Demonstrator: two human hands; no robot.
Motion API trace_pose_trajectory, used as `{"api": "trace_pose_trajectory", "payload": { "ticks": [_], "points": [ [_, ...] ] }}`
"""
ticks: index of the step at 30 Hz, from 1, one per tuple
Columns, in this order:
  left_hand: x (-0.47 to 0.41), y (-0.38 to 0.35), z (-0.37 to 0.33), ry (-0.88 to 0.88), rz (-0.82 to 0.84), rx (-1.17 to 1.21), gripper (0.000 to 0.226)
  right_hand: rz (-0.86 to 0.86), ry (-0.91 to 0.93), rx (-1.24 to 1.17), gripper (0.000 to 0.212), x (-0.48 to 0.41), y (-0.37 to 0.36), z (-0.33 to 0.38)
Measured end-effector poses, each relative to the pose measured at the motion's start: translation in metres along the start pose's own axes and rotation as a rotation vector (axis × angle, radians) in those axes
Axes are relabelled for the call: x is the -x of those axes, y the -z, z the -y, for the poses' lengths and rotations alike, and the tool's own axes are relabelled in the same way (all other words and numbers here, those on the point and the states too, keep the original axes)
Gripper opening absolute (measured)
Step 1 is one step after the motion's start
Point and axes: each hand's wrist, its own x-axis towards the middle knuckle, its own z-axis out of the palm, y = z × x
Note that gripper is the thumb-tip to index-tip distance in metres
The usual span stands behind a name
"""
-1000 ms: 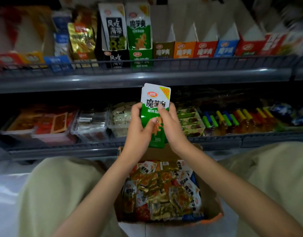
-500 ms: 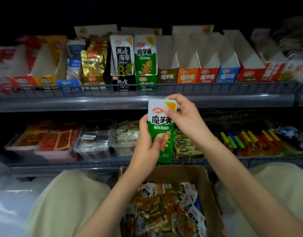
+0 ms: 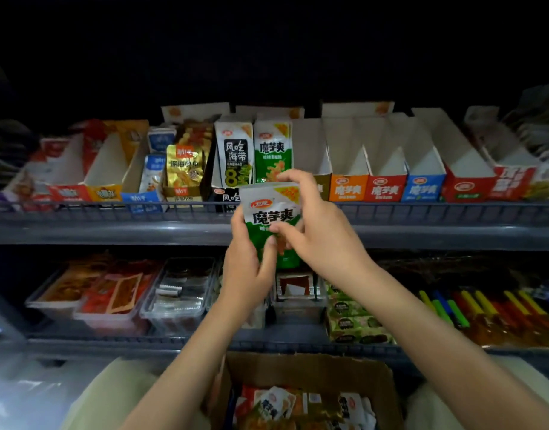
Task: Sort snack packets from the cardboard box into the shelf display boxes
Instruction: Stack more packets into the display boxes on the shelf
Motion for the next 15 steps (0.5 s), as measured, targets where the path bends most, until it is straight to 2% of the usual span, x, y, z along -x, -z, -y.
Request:
{"api": "trace_pose_trajectory", "payload": {
  "ticks": [2, 4, 8, 11, 15],
  "points": [
    [-0.016, 0.000, 0.005, -0.039, -0.019, -0.093, 0.060, -0.127, 0.031, -0.052, 0.055, -0.006, 0.003, -0.006],
    [-0.032, 0.000, 0.009, -0.065, -0.020, -0.168, 0.065, -0.282, 0.020, -0.250, 0.048, -0.016, 0.006, -0.013],
    [-0.057, 0.003, 0.037, -0.143, -0.032, -0.490, 0.054, -0.532, 0.081, -0.573, 0.046, -0.047, 0.015, -0.027],
    [-0.069, 0.008, 0.056, -0.175, -0.009, -0.686, 0.039, -0.566, 0.049, -0.724, 0.037, -0.074, 0.017, -0.034],
    [-0.083, 0.009, 0.062, -0.194, 0.024, -0.700, 0.028, -0.533, -0.013, -0.836, 0.029, -0.107, 0.011, -0.042]
  ]
}}
